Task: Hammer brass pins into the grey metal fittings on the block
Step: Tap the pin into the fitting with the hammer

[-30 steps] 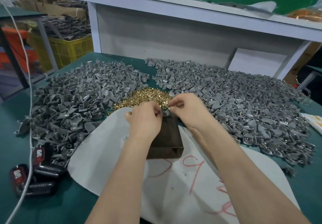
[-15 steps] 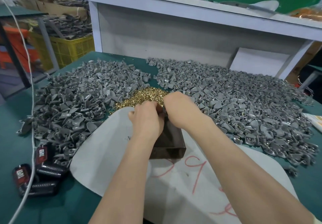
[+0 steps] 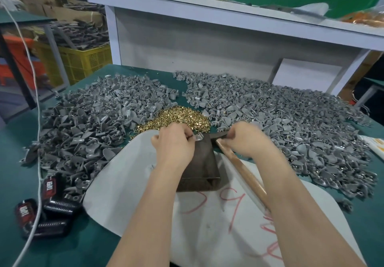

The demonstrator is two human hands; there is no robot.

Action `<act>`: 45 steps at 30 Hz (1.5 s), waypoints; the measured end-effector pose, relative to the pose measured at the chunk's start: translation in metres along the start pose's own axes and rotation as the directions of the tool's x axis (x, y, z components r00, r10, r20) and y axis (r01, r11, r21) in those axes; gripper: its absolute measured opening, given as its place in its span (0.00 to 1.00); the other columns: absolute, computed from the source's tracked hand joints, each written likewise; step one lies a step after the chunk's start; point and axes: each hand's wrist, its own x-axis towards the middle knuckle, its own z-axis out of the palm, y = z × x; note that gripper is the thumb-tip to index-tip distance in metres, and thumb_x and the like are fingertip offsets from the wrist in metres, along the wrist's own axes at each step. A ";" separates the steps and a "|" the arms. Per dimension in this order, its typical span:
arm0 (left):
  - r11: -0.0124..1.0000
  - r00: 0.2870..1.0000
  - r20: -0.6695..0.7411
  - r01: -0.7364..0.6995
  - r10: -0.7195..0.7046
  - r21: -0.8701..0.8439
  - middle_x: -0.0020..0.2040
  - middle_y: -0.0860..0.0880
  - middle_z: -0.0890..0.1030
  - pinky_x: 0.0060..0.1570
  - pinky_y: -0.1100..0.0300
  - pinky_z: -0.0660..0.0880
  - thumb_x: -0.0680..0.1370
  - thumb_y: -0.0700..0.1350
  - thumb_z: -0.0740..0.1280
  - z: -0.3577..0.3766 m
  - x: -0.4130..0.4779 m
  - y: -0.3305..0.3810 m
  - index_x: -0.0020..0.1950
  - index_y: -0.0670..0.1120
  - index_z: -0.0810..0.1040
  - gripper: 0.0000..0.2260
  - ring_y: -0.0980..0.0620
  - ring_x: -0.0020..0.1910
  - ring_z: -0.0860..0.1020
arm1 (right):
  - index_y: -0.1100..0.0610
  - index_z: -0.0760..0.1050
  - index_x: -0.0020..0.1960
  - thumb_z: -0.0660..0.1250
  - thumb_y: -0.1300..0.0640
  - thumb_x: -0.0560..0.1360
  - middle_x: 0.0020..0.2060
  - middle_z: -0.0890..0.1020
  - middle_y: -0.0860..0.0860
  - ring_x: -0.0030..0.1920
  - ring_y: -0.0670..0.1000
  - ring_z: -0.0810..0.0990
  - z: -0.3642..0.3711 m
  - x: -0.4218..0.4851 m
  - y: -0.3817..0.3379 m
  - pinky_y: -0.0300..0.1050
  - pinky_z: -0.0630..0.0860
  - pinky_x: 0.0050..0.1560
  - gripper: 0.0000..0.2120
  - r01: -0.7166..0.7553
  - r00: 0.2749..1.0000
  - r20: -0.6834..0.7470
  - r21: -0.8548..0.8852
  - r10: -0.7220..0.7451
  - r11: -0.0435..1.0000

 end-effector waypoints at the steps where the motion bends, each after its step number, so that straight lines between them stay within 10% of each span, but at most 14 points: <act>1: 1.000 1.000 0.000 -0.001 0.001 0.001 0.51 0.53 0.81 0.55 0.53 0.63 0.77 0.45 0.67 0.000 0.000 0.000 0.42 0.54 0.77 0.05 0.48 0.57 0.74 | 0.56 0.72 0.40 0.67 0.49 0.75 0.35 0.76 0.50 0.39 0.53 0.76 0.006 -0.002 0.002 0.42 0.71 0.39 0.12 -0.041 0.997 0.067 -0.127 0.050 0.991; 16: 1.000 1.000 0.000 0.003 -0.003 0.001 0.51 0.52 0.80 0.54 0.54 0.63 0.77 0.46 0.67 0.001 -0.001 -0.001 0.47 0.53 0.79 0.02 0.48 0.56 0.74 | 0.52 0.69 0.42 0.65 0.58 0.77 0.35 0.80 0.53 0.29 0.49 0.82 -0.016 -0.023 0.009 0.44 0.80 0.31 0.07 0.001 0.997 -0.063 0.501 0.036 0.865; 22: 1.000 1.000 0.004 0.010 -0.010 -0.010 0.49 0.52 0.81 0.55 0.53 0.64 0.76 0.46 0.68 0.000 -0.001 0.000 0.42 0.54 0.75 0.05 0.47 0.55 0.75 | 0.45 0.65 0.71 0.61 0.54 0.79 0.62 0.78 0.48 0.56 0.55 0.78 -0.017 -0.046 0.005 0.47 0.73 0.55 0.22 0.255 0.902 -0.393 0.154 -0.177 0.955; 26: 0.999 1.000 -0.011 0.015 -0.016 -0.046 0.44 0.53 0.80 0.55 0.54 0.65 0.76 0.45 0.69 0.001 -0.001 0.000 0.38 0.54 0.75 0.08 0.47 0.54 0.76 | 0.42 0.65 0.71 0.57 0.50 0.80 0.56 0.82 0.49 0.46 0.51 0.81 -0.003 -0.060 0.001 0.49 0.78 0.47 0.19 0.387 0.743 -0.631 0.137 -0.221 0.912; 31: 1.000 1.000 -0.015 0.000 -0.001 -0.031 0.46 0.52 0.82 0.58 0.52 0.68 0.76 0.45 0.69 0.001 -0.001 0.000 0.40 0.54 0.77 0.05 0.47 0.55 0.76 | 0.37 0.64 0.70 0.57 0.50 0.80 0.55 0.82 0.47 0.49 0.53 0.81 0.016 -0.057 -0.005 0.43 0.73 0.45 0.19 0.345 0.860 -0.400 -0.002 -0.317 0.939; 36: 1.000 1.000 -0.020 0.000 0.000 -0.030 0.45 0.52 0.82 0.57 0.53 0.68 0.76 0.44 0.68 0.003 0.000 0.000 0.44 0.50 0.81 0.03 0.48 0.55 0.76 | 0.43 0.68 0.70 0.59 0.52 0.80 0.51 0.82 0.42 0.36 0.34 0.76 0.001 -0.048 -0.003 0.25 0.69 0.37 0.18 0.441 0.731 -0.642 0.187 -0.230 0.878; 40: 1.000 1.000 -0.020 -0.012 0.012 -0.010 0.48 0.52 0.82 0.56 0.52 0.67 0.76 0.44 0.67 0.002 -0.001 0.001 0.46 0.51 0.81 0.04 0.47 0.56 0.75 | 0.42 0.66 0.70 0.58 0.52 0.80 0.58 0.81 0.48 0.50 0.53 0.81 0.011 -0.046 -0.003 0.43 0.75 0.48 0.19 0.324 0.893 -0.339 0.030 -0.295 0.946; 45: 1.000 1.000 -0.014 -0.013 0.013 0.001 0.49 0.52 0.82 0.57 0.52 0.66 0.76 0.43 0.67 0.002 0.000 0.001 0.48 0.51 0.81 0.04 0.48 0.56 0.75 | 0.45 0.68 0.70 0.57 0.50 0.80 0.57 0.80 0.48 0.52 0.51 0.80 -0.002 -0.026 0.002 0.39 0.71 0.50 0.18 0.311 0.875 -0.453 0.251 -0.173 0.917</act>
